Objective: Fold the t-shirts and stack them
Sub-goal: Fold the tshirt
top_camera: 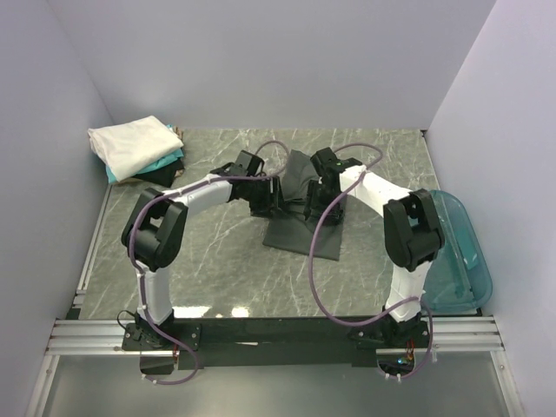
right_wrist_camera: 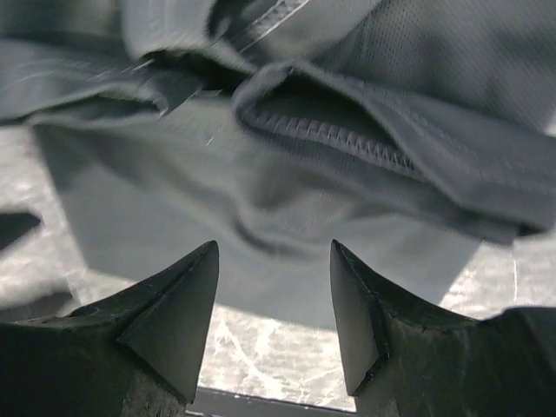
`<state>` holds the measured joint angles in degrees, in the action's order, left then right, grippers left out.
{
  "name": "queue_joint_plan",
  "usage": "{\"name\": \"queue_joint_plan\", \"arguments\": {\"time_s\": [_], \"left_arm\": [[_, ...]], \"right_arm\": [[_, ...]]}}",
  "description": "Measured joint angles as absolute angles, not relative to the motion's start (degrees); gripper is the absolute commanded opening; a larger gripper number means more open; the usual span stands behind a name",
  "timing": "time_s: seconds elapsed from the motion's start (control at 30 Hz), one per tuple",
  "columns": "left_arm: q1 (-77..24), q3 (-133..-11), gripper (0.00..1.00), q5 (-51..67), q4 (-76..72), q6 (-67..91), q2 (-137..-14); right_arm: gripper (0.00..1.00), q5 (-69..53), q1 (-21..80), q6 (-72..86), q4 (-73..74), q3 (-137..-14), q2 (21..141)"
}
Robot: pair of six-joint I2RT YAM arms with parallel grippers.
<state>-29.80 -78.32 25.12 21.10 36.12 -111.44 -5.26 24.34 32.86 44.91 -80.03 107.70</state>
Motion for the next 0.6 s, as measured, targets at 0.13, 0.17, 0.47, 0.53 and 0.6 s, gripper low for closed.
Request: {"name": "queue_joint_plan", "arguments": {"time_s": [0.13,0.17,0.47,0.53,0.6], "left_arm": [[-31.9,-77.9,0.63,27.0,20.1,36.1,-111.5],[-32.2,-77.4,0.64,27.4,19.6,36.1,-111.5],[-31.9,-73.9,0.63,29.4,18.7,36.1,-114.4],[-31.8,-73.6,0.63,29.8,18.2,36.0,-114.4],[-31.8,-73.3,0.63,30.2,17.7,35.7,-114.4]], "right_arm": [[0.61,-5.3,24.3,32.7,44.6,-80.8,111.1],[0.61,-5.3,24.3,32.7,44.6,-80.8,111.6],[0.61,-2.8,23.6,33.1,44.3,-83.2,114.2],[0.61,-2.2,23.0,33.2,44.1,-83.8,114.6],[0.61,-1.3,22.5,33.4,44.3,-84.9,115.1]]}}
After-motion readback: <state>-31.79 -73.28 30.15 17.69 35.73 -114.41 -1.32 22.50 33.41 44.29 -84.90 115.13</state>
